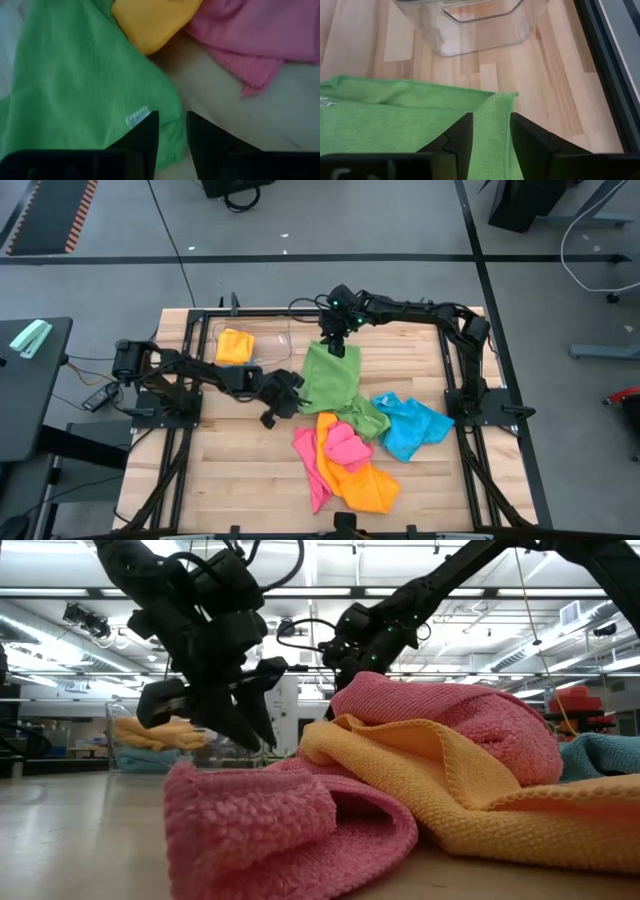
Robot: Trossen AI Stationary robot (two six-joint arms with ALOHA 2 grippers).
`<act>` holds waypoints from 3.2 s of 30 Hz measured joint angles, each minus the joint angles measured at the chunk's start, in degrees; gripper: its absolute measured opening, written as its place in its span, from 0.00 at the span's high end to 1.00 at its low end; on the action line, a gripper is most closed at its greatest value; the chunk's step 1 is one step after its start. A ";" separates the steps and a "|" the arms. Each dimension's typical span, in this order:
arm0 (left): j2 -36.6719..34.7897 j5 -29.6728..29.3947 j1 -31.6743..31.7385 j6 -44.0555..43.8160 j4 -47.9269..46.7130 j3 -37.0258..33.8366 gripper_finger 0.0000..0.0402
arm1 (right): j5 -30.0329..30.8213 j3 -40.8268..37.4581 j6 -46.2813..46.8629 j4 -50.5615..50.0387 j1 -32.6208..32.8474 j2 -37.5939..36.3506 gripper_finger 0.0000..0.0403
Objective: Fold microfiber towels
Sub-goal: Fold the left green microfiber towel
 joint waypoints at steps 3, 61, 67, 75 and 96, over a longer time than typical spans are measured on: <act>0.10 0.03 -0.57 -0.02 0.34 0.00 0.73 | 0.00 0.00 -0.20 0.07 0.04 0.00 0.66; 3.96 -0.02 -0.93 -3.10 4.94 0.00 0.95 | 0.02 0.00 0.40 -0.15 0.03 0.07 0.66; 3.96 -0.02 -0.93 -3.08 4.85 0.00 0.84 | 0.02 0.00 0.44 -0.18 0.02 0.07 0.66; 5.98 -0.69 -0.48 -3.04 5.13 -0.07 0.77 | 0.02 0.00 0.44 -0.16 0.02 0.09 0.66; 6.27 -1.20 -0.93 -3.13 5.68 -0.07 0.94 | 0.02 -0.02 0.44 -0.44 0.02 0.09 0.66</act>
